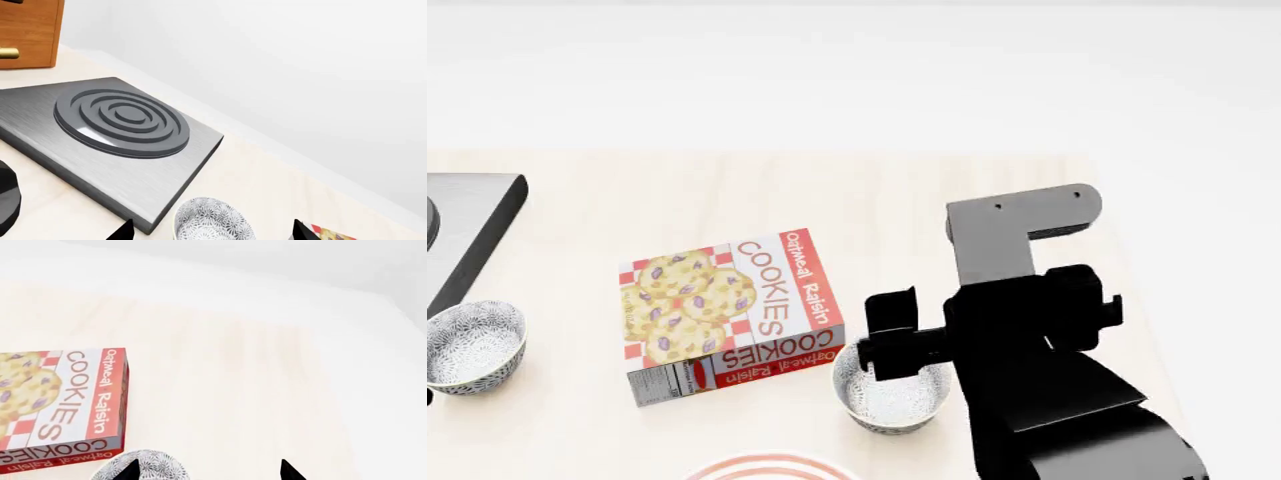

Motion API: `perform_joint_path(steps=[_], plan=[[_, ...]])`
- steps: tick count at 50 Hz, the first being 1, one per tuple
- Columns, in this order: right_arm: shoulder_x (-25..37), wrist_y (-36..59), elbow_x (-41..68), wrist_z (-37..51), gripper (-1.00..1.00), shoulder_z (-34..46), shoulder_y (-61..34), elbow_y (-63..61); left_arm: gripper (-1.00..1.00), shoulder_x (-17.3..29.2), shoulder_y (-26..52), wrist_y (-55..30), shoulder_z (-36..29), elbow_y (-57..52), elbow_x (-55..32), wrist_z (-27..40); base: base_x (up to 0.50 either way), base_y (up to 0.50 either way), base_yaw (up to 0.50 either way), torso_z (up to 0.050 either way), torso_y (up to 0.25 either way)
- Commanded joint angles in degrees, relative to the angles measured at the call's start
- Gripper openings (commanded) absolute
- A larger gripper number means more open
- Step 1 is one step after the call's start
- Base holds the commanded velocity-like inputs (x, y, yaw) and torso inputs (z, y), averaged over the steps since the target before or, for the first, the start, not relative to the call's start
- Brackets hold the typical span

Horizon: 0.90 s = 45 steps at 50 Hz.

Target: Pick the akita bowl next to the plate and place it on the plate.

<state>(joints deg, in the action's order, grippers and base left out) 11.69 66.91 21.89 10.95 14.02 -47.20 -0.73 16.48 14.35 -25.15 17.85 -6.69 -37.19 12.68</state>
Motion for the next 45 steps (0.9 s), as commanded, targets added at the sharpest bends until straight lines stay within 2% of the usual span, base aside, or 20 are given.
perform_joint_path(steps=[1, 22, 45], plan=[[-1.66, -0.84, -0.48, -2.15, 1.00, 1.67, -6.84, 13.12, 1.00, 0.13, -0.05, 0.30, -0.18, 0.23, -0.08, 0.04, 0.00, 0.00, 0.00, 0.000, 0.000], [-4.76, -4.38, -1.52, -7.25, 1.00, 4.93, -16.70, 36.46, 1.00, 0.39, -0.11, 0.63, -0.46, 0.50, -0.39, 0.14, 0.00, 0.00, 0.00, 0.000, 0.000], [-6.37, -6.65, -0.90, -10.99, 1.00, 5.67, -22.54, 51.63, 1.00, 0.63, -0.15, 0.70, -0.76, 0.34, -0.81, 0.57, 0.00, 0.00, 0.00, 0.000, 0.000]])
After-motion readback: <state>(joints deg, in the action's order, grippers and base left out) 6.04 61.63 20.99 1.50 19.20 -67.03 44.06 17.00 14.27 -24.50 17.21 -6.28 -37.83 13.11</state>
